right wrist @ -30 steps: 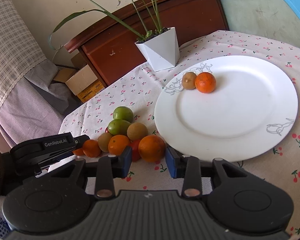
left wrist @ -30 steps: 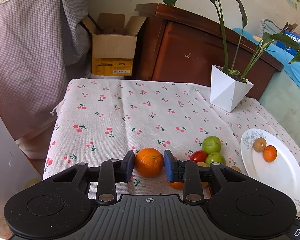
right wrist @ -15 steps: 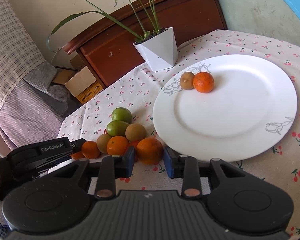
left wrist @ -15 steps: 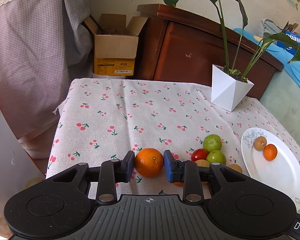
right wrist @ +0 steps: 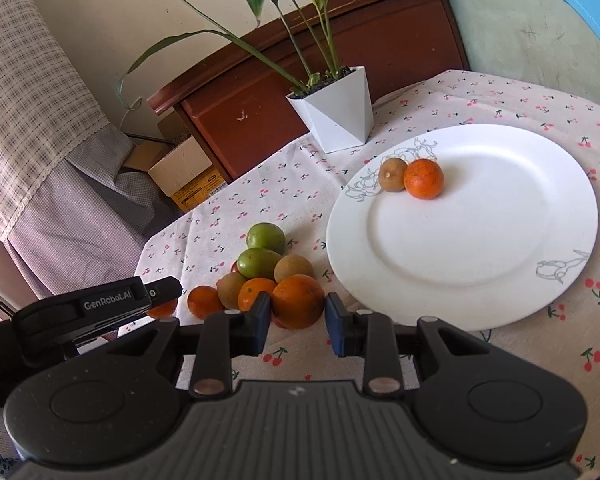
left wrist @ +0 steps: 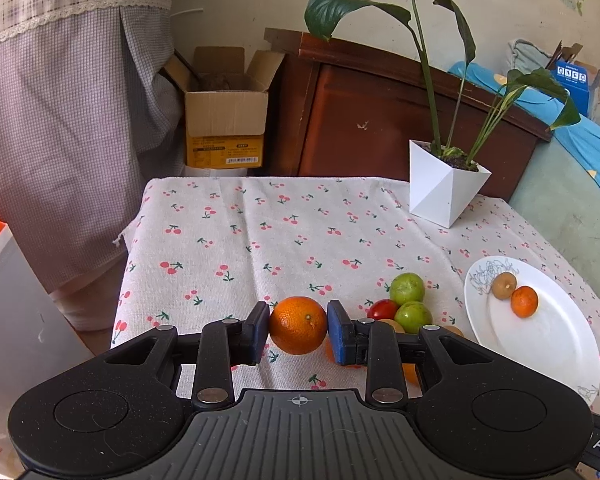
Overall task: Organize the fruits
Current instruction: 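Carry both oranges onto the white plate and open both tools, then move both open tools back to the fruit cluster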
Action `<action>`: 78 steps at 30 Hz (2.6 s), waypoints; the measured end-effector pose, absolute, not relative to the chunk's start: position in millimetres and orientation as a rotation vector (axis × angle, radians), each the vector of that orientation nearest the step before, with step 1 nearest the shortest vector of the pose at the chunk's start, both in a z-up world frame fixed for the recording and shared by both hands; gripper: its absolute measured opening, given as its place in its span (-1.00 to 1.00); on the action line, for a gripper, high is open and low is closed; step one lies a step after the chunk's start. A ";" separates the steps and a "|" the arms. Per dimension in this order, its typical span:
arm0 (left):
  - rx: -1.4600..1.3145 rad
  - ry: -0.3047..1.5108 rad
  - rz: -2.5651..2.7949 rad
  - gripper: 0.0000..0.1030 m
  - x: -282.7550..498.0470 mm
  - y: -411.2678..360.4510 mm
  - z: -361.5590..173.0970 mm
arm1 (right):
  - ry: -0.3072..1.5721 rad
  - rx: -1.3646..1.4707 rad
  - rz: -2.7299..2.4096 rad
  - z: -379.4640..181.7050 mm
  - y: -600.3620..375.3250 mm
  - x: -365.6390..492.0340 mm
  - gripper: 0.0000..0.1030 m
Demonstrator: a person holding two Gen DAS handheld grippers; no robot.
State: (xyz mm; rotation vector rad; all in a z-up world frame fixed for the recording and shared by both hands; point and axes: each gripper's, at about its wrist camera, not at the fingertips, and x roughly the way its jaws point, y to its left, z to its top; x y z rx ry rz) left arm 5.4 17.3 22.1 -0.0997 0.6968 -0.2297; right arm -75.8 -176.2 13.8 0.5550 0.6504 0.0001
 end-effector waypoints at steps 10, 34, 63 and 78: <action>-0.051 0.686 -0.296 -0.44 -20.5 0.6 32.9 | 0.623 0.558 -0.007 23.3 -184.0 -87.0 -0.42; -0.035 0.687 -0.525 -0.44 -36.0 -82.8 34.4 | 0.585 0.630 -0.196 24.3 -244.6 -115.8 -0.42; 0.013 0.699 -0.502 -0.04 -33.0 -91.5 48.6 | 0.601 0.687 -0.236 20.0 -256.7 -117.3 -0.25; -0.021 0.710 -0.340 0.05 -26.9 -25.4 63.3 | 0.610 0.560 -0.069 29.4 -217.8 -112.8 -0.25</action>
